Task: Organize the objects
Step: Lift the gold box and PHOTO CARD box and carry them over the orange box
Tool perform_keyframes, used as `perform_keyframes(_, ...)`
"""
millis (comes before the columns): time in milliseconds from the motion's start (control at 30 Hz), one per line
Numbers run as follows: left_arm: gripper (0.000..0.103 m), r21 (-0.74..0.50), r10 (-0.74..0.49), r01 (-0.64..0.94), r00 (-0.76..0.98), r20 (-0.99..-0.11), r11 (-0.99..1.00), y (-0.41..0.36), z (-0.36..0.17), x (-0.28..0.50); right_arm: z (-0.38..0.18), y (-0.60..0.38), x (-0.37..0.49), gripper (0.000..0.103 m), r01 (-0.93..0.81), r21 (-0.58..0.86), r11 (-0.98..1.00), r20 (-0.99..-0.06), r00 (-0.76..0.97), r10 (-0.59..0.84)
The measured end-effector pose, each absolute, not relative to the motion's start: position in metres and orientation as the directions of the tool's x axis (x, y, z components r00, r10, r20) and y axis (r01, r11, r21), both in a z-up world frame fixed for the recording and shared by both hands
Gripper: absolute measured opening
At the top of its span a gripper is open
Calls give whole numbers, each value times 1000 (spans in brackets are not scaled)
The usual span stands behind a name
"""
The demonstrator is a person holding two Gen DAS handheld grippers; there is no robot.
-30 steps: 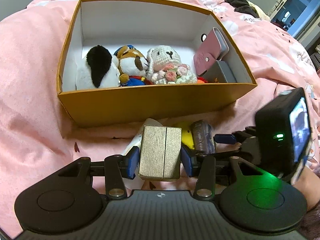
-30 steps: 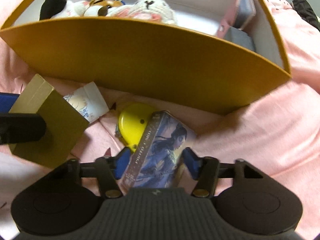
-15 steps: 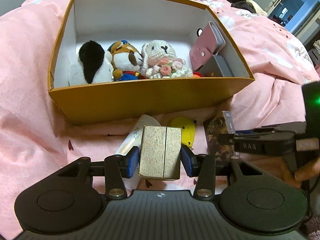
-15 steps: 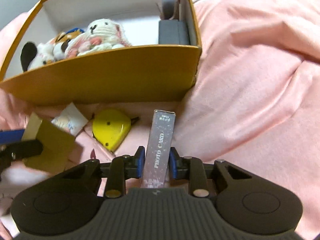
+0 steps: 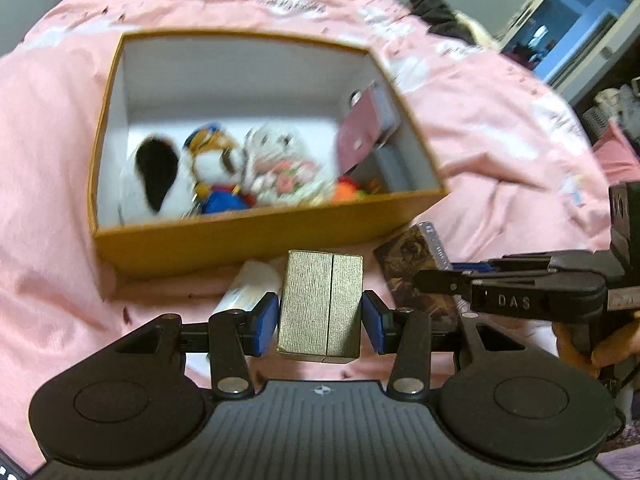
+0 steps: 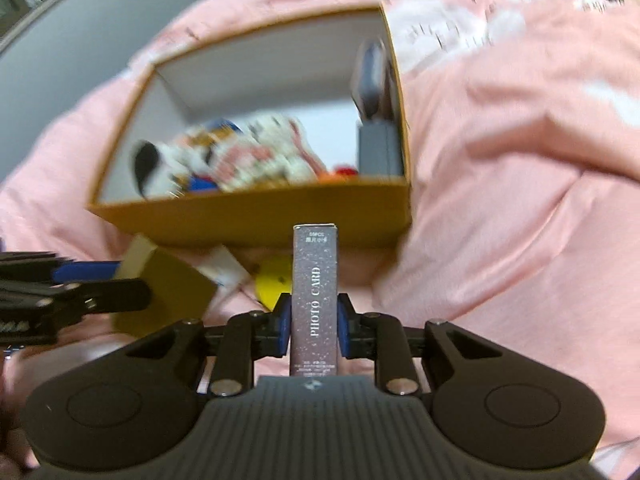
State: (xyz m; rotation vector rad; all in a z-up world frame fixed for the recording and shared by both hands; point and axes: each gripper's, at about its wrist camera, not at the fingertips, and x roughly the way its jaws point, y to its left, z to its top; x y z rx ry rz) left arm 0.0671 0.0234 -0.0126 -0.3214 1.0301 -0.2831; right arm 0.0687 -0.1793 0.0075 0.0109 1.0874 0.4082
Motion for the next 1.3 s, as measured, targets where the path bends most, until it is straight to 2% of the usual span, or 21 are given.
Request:
perform_keyframes(200, 52, -423, -394, 87, 565, -725, 902, 31, 22, 87, 57, -178, 77, 24, -372, 251, 893, -775, 476, 416)
perform_keyframes(400, 52, -442, -352, 18, 633, -689, 897, 43, 36, 125, 61, -149, 127, 24, -384, 201, 901, -728, 557, 400)
perform_keyframes(633, 52, -479, -333, -45, 662, -671, 877, 58, 29, 169, 28, -105, 182, 24, -380, -9, 925, -751, 614, 245)
perform_keyframes(800, 52, -507, -344, -64, 660, -667, 860, 67, 19, 196, 1, -93, 195, 24, -392, -120, 912, -775, 611, 161)
perform_keyframes(933, 52, -526, -365, -67, 646, -670, 848, 66, 7, 214, -15, -82, 195, 24, -385, -254, 888, -757, 650, 65)
perform_keyframes(1233, 52, -531, -397, -66, 588, -705, 845, 51, -24, 253, -28, -86, 203, 26, -380, -313, 870, -750, 662, 19)
perform_keyframes(1300, 52, -522, -398, -63, 572, -717, 851, 46, -30, 261, -30, -87, 205, 23, -380, -317, 869, -748, 664, 17)
